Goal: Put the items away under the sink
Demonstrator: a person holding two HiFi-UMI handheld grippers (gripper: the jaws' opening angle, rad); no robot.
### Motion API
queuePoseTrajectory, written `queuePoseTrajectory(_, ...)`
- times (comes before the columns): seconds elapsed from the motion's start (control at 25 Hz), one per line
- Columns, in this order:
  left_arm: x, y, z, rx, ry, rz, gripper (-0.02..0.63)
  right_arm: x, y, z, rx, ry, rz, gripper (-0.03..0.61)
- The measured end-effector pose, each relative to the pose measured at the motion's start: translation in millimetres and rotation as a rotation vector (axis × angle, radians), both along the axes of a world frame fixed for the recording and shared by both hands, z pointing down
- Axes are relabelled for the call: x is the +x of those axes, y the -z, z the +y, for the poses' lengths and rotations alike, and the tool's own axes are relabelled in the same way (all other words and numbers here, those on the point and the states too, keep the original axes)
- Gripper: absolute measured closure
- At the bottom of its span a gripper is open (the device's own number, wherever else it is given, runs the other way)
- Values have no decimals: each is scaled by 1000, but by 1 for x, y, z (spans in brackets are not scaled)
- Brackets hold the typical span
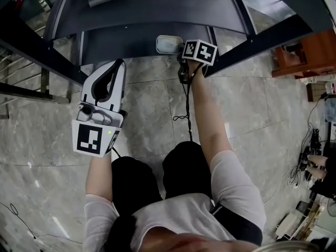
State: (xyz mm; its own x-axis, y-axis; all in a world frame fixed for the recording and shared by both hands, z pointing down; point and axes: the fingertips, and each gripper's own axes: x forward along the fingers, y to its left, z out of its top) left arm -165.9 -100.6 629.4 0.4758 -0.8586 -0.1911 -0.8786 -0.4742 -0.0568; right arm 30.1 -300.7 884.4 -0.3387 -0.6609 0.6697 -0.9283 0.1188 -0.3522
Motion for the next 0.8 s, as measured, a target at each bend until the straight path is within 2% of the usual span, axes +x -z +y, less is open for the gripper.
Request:
queuePoseTrajectory(0.4,-11,-5,0,-6,-6,21,606,-1,-24,-14,-35,-32,38,557)
queuePoseTrajectory(0.8,-19,-11,-5,-28,8,37,606,-3,-32,-26,-43,-59,13,557)
